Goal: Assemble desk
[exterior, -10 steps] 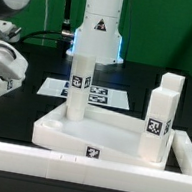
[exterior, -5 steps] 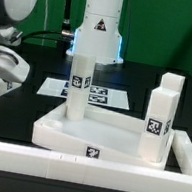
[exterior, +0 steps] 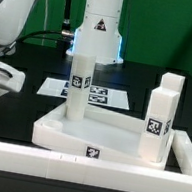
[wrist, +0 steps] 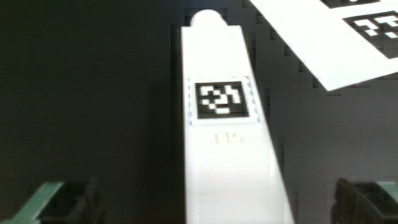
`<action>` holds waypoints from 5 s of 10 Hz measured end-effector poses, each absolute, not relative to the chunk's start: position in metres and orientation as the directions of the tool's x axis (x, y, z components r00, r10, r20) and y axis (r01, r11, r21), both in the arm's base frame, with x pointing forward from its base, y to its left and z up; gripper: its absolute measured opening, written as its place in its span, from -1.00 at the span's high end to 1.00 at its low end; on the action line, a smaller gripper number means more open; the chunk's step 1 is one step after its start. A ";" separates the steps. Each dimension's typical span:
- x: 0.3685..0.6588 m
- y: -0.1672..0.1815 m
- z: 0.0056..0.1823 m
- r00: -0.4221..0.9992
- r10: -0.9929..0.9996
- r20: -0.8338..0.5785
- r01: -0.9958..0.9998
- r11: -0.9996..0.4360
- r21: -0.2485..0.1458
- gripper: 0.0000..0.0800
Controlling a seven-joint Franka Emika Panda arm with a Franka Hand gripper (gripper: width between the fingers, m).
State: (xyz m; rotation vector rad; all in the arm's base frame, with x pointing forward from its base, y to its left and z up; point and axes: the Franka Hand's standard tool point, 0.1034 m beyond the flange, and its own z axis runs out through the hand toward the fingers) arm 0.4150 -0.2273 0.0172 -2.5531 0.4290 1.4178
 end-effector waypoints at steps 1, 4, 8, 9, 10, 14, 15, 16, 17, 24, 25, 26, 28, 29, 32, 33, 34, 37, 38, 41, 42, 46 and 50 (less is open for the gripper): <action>0.415 -0.226 0.015 0.503 -0.156 -0.850 -0.338 -0.941 -0.027 -0.62; 0.412 -0.223 0.009 0.494 -0.151 -0.856 -0.338 -0.941 -0.029 -0.23; 0.411 -0.224 0.010 0.494 -0.153 -0.856 -0.340 -0.940 -0.028 0.28; 0.415 -0.225 0.018 0.490 -0.152 -0.858 -0.344 -0.938 -0.031 0.28; 0.422 -0.222 0.031 0.492 -0.157 -0.856 -0.351 -0.936 -0.030 0.28; 0.450 -0.209 0.077 0.530 -0.206 -0.823 -0.372 -0.928 -0.007 0.28; 0.449 -0.211 0.075 0.533 -0.210 -0.820 -0.373 -0.928 -0.005 0.28; 0.449 -0.212 0.074 0.534 -0.212 -0.818 -0.373 -0.928 -0.004 0.28; 0.452 -0.214 0.072 0.547 -0.216 -0.809 -0.370 -0.929 -0.002 0.28; 0.498 -0.199 0.101 0.732 -0.299 -0.613 -0.355 -0.934 0.032 0.27; 0.493 -0.201 0.095 0.781 -0.280 -0.558 -0.329 -0.944 0.012 0.27; 0.498 -0.202 0.095 0.820 -0.293 -0.492 -0.328 -0.945 0.016 0.27; 0.502 -0.202 0.096 0.869 -0.305 -0.389 -0.323 -0.946 0.019 0.27; 0.510 -0.198 0.100 0.891 -0.323 -0.320 -0.334 -0.942 0.021 0.27; 0.537 -0.165 0.132 0.926 -0.335 -0.176 -0.339 -0.941 0.003 0.27; 0.547 -0.150 0.141 0.938 -0.332 -0.103 -0.334 -0.943 -0.001 0.27; 0.548 -0.143 0.143 0.941 -0.333 -0.066 -0.334 -0.943 -0.001 0.27; 0.554 -0.153 0.138 0.938 -0.316 0.142 -0.323 -0.946 0.028 0.27; 0.559 -0.156 0.139 0.923 -0.303 0.238 -0.323 -0.945 0.047 0.27; 0.574 -0.131 0.156 0.866 -0.290 0.408 -0.330 -0.944 0.029 0.27; 0.575 -0.124 0.158 0.845 -0.291 0.449 -0.337 -0.941 0.024 0.27; 0.575 -0.103 0.156 0.835 -0.325 0.445 -0.360 -0.933 -0.006 0.27; 0.586 -0.074 0.153 0.855 -0.286 0.433 -0.315 -0.949 -0.003 0.27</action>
Offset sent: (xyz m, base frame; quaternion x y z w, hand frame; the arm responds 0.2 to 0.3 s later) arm -0.0020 0.0102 -0.0115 0.0139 -0.0121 -0.0027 0.9998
